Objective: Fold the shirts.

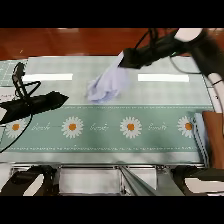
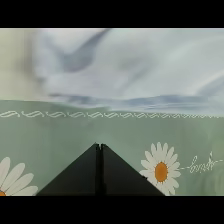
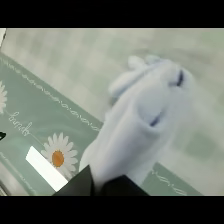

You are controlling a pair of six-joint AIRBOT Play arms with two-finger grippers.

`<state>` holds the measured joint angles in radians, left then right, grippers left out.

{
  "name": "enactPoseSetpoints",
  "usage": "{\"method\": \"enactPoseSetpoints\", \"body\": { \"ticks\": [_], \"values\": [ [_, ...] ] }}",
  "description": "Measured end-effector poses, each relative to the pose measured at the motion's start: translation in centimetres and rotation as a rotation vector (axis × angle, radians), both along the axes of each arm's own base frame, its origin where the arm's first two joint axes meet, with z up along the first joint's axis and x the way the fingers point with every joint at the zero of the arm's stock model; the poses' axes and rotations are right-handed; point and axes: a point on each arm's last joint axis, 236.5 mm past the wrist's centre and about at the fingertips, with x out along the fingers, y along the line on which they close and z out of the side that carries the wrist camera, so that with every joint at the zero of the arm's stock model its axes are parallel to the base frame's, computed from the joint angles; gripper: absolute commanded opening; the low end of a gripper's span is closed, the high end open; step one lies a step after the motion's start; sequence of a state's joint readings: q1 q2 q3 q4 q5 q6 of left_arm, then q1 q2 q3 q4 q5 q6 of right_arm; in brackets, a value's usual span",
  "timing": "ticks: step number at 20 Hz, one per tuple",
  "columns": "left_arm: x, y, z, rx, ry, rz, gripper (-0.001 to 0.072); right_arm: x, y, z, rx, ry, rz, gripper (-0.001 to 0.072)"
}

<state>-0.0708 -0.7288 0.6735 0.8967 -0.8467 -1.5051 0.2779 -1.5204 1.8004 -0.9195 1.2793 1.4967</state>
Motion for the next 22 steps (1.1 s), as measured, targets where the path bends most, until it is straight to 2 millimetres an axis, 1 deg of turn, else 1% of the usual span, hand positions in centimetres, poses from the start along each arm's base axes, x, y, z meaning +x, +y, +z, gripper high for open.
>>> {"method": "enactPoseSetpoints", "body": {
  "ticks": [1,3,4,5,8,10,12,14,16,18,20,22],
  "values": [
    [-0.1,0.0,0.0,0.0,0.003,-0.002,0.0015,0.2,-1.8,2.2,-0.015,-0.036,-0.026,0.003],
    [-0.1,0.0,-0.1,0.0,0.004,-0.004,0.0015,0.3,-5.9,5.7,-0.039,-0.089,-0.089,0.003],
    [-0.1,-0.1,-0.1,0.0,0.006,-0.005,0.0015,0.3,-8.3,7.4,-0.044,-0.114,-0.137,0.003],
    [-0.2,-0.1,-0.1,0.0,0.007,-0.006,0.0015,0.2,-10.8,8.5,-0.052,-0.125,-0.184,0.0029],
    [-0.3,-0.1,-0.2,0.0,0.013,-0.01,0.0015,-0.7,-19.0,11.2,-0.06,-0.136,-0.354,0.0028],
    [-0.4,-0.2,-0.2,-0.002,0.016,-0.013,0.0015,-1.6,-24.5,12.1,-0.051,-0.121,-0.469,0.0028],
    [-0.4,-0.3,-0.2,-0.005,0.018,-0.014,0.0015,-2.9,-29.2,12.9,-0.02,-0.109,-0.573,0.0028],
    [-0.5,-0.3,-0.2,-0.006,0.018,-0.014,0.0015,-4.4,-33.1,13.5,0.016,-0.099,-0.658,0.0028],
    [-0.4,-0.3,-0.1,-0.007,0.017,-0.013,0.0015,-5.9,-36.2,13.8,0.041,-0.089,-0.728,0.0028],
    [-0.2,-0.2,0.0,-0.007,0.009,-0.006,0.0015,-7.7,-38.9,13.2,0.033,-0.052,-0.797,0.0028],
    [0.2,0.0,0.2,-0.008,-0.009,0.008,0.0015,-9.9,-41.7,11.5,-0.002,0.024,-0.876,0.0028],
    [0.6,0.2,0.4,-0.009,-0.023,0.019,0.0015,-12.0,-43.9,9.9,-0.027,0.092,-0.956,0.0028]
  ]
}}
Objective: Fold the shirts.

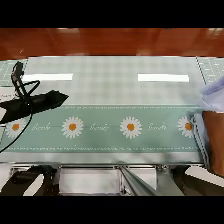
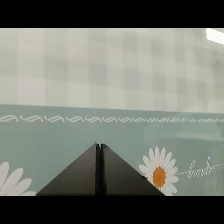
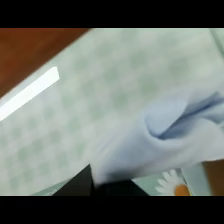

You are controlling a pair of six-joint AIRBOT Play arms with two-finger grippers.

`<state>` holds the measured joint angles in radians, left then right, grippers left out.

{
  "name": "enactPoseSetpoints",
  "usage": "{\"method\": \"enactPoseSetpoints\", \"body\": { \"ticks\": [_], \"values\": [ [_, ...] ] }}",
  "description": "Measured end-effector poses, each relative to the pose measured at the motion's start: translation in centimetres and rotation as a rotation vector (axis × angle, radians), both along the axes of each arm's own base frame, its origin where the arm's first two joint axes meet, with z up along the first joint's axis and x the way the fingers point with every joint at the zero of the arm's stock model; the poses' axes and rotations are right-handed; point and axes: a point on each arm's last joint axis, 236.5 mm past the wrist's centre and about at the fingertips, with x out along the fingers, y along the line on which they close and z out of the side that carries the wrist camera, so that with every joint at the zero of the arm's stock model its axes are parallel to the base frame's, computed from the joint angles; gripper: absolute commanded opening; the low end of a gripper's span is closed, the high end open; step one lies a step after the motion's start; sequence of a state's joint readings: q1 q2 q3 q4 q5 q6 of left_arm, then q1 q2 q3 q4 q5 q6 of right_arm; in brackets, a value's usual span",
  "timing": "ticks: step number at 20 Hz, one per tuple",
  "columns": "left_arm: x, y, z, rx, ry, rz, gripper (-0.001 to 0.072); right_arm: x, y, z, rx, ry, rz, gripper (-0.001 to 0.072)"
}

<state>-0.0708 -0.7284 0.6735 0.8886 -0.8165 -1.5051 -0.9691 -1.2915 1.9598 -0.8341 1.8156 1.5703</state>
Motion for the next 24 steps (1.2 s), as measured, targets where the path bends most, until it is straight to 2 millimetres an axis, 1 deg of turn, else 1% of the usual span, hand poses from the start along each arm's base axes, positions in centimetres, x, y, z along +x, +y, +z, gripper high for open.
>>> {"method": "enactPoseSetpoints", "body": {
  "ticks": [3,5,6,8,10,12,14,15,16,17,19,21,22,23,24],
  "values": [
    [0.4,0.2,0.2,0.0,-0.015,0.012,0.0015,-3.7,-2.3,-3.5,0.027,0.119,-0.116,0.0028],
    [0.6,0.3,0.4,-0.001,-0.025,0.02,0.0015,-7.1,-3.1,-6.5,0.069,0.208,-0.209,0.0029],
    [0.7,0.4,0.5,-0.001,-0.031,0.025,0.0015,-8.8,-3.1,-7.9,0.093,0.244,-0.253,0.003],
    [1.2,0.6,0.8,-0.001,-0.051,0.041,0.0015,-12.4,-2.9,-10.9,0.143,0.327,-0.353,0.0031],
    [1.7,0.9,1.2,-0.002,-0.075,0.061,0.0015,-15.6,-1.9,-13.5,0.184,0.407,-0.439,0.0031],
    [2.3,1.3,1.7,-0.002,-0.104,0.084,0.0015,-18.1,-0.9,-15.7,0.199,0.488,-0.499,0.0032],
    [3.1,1.8,2.2,0.0,-0.138,0.108,0.0015,-20.6,-0.2,-17.3,0.19,0.578,-0.552,0.0032],
    [3.4,2.0,2.4,0.003,-0.153,0.119,0.0015,-21.6,0.0,-17.7,0.181,0.614,-0.572,0.0091],
    [3.8,2.2,2.4,0.007,-0.162,0.129,0.0015,-22.4,0.1,-18.2,0.173,0.646,-0.589,0.0305],
    [4.2,2.5,2.3,0.011,-0.17,0.14,0.0015,-23.2,0.2,-18.4,0.164,0.673,-0.605,0.0415],
    [5.0,2.8,1.5,0.02,-0.163,0.156,0.0015,-24.0,0.3,-18.7,0.156,0.705,-0.626,0.0412],
    [6.0,3.0,0.6,0.031,-0.148,0.165,0.0015,-24.5,0.3,-18.9,0.156,0.723,-0.644,0.0403],
    [6.6,3.0,0.2,0.042,-0.144,0.162,0.0015,-24.4,0.3,-18.9,0.164,0.72,-0.651,0.0318],
    [7.2,3.1,0.0,0.053,-0.144,0.159,0.0015,-23.7,0.4,-18.9,0.184,0.699,-0.649,0.0215],
    [8.0,3.2,0.0,0.062,-0.145,0.158,0.0015,-22.5,0.5,-18.7,0.215,0.656,-0.635,0.0073]
  ]
}}
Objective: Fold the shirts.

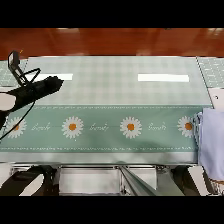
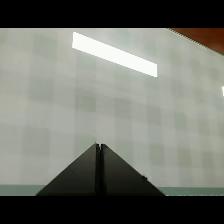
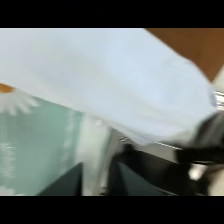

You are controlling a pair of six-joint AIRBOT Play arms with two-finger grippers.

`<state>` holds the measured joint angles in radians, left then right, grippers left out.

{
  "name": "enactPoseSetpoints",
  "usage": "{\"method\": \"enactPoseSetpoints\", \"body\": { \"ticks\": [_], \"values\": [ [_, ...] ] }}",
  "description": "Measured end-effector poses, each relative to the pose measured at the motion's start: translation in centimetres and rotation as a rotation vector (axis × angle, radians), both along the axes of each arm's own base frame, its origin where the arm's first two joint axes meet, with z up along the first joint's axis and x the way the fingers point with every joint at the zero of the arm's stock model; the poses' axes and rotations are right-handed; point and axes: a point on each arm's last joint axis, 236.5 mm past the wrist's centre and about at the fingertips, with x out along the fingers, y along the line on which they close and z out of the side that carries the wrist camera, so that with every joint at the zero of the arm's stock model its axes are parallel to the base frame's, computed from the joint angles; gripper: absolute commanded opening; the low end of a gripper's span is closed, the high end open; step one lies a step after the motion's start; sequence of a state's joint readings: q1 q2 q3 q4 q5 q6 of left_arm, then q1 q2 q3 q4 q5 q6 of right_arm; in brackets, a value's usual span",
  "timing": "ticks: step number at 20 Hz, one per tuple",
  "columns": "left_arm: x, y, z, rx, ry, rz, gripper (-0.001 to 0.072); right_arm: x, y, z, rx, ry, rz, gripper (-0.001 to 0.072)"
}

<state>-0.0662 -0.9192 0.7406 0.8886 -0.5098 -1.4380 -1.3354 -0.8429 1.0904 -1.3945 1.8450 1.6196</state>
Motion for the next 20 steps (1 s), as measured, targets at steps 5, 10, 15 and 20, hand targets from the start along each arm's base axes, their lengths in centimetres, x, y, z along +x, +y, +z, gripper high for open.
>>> {"method": "enactPoseSetpoints", "body": {
  "ticks": [5,10,15,20],
  "values": [
    [3.9,-0.4,3.9,0.014,-0.036,-0.046,0.0015,14.6,0.9,5.7,-0.016,-0.491,0.209,0.0031],
    [4.8,-4.9,10.9,0.023,-0.076,-0.237,0.0014,31.9,15.6,12.2,-0.035,-0.882,0.764,0.0031],
    [2.1,-6.1,4.0,0.182,0.161,-0.33,0.0015,33.1,30.9,0.5,-0.079,-0.511,1.328,0.0029],
    [-0.6,-3.2,-2.3,0.309,0.385,-0.296,0.0015,31.1,29.6,-7.0,-0.258,-0.136,1.439,0.0031]
  ]
}}
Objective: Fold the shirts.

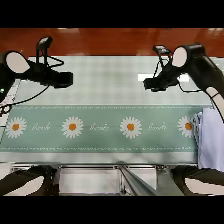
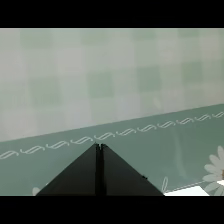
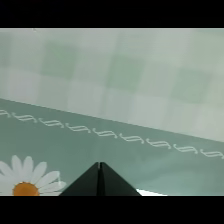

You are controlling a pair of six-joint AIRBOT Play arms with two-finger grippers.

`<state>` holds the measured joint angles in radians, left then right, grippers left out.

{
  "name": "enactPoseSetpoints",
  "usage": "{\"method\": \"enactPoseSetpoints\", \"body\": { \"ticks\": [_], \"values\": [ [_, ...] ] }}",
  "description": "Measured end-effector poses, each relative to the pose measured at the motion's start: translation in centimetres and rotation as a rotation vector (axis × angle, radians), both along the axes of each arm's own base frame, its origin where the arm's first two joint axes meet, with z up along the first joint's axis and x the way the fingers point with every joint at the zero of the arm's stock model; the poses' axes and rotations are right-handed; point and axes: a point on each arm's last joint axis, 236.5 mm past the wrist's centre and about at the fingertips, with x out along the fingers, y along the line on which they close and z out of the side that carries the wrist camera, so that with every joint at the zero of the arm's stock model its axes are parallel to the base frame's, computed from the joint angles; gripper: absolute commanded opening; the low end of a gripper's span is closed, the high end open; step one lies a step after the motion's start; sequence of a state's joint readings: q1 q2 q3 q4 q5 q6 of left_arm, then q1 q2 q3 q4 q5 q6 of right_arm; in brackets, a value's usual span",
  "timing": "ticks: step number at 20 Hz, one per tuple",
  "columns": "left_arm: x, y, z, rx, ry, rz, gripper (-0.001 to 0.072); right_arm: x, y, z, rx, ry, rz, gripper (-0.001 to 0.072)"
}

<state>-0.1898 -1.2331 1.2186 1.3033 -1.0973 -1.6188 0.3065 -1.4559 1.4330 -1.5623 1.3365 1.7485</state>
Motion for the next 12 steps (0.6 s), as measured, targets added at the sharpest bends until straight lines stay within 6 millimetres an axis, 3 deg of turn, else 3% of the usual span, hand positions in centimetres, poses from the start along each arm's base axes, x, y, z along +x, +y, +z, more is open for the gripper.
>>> {"method": "enactPoseSetpoints", "body": {
  "ticks": [5,12],
  "values": [
    [-1.4,1.0,-1.6,0.051,0.074,0.007,0.0015,-0.4,-1.1,-1.3,-0.098,0.025,-0.001,0.0031],
    [-2.0,1.4,-2.0,0.07,0.102,0.007,0.0015,-0.5,-1.5,-1.5,-0.126,0.029,-0.004,0.0031]
  ]
}}
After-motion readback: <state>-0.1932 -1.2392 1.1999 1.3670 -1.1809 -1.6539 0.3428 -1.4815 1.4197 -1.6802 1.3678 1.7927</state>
